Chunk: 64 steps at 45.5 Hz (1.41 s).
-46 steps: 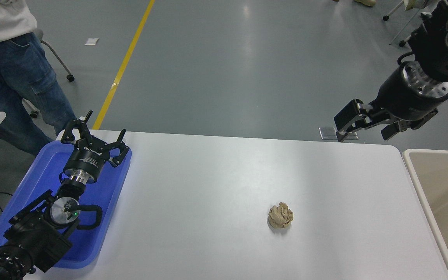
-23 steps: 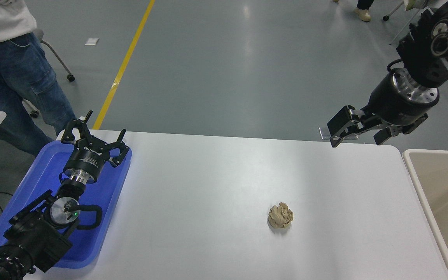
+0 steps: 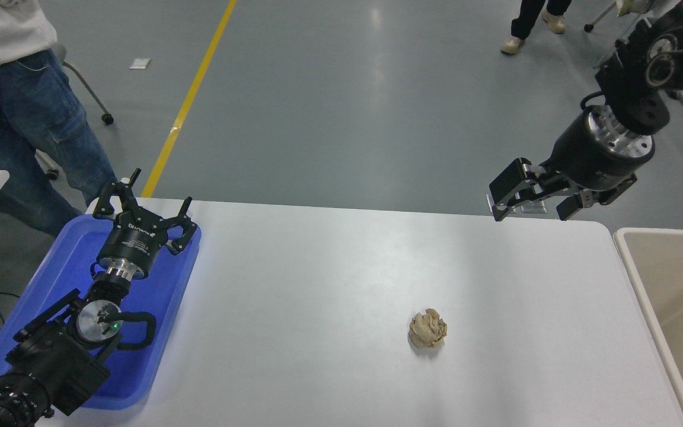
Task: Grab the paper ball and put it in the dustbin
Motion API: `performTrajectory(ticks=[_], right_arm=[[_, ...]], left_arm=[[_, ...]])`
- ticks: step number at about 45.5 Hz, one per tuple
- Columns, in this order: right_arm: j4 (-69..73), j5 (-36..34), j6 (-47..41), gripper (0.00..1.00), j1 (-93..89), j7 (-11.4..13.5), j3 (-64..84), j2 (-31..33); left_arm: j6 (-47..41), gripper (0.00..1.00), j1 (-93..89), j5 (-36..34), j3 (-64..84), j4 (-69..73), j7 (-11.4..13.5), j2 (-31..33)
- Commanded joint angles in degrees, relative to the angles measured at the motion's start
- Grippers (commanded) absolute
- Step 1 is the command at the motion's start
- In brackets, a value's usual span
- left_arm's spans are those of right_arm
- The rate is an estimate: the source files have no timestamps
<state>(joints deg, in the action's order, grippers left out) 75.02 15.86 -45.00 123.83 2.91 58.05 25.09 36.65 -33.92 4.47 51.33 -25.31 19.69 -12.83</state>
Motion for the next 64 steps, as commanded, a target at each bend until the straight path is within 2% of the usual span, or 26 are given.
performTrajectory(ticks=[1,18,27,37,55,64], right_arm=[[-1.4,0.0,0.0,1.00,-1.1,-0.1,-0.5,-0.7],[-2.1,0.0,0.7,1.00,-8.2,0.0,-0.6,-0.7],[-2.7,0.1,13.4,1.00,-16.8,0.0,-3.7,-1.2],[-10.6,0.1,18.5,1.00,-28.9,0.0,-7.8,-9.9],[-20.5,1.1,21.4,1.00,-43.7,-0.1,-15.3,-15.9],[-24.2,1.2,21.4,1.00,-48.0,-0.1,-18.0,-16.4]], left_arm=[[0.0,1.00,0.0,0.0,0.0,0.0,0.0,0.0],[0.0,1.00,0.0,0.0,0.0,0.0,0.0,0.0],[0.0,1.00,0.0,0.0,0.0,0.0,0.0,0.0],[0.0,1.00,0.0,0.0,0.0,0.0,0.0,0.0],[0.0,1.00,0.0,0.0,0.0,0.0,0.0,0.0],[0.0,1.00,0.0,0.0,0.0,0.0,0.0,0.0]])
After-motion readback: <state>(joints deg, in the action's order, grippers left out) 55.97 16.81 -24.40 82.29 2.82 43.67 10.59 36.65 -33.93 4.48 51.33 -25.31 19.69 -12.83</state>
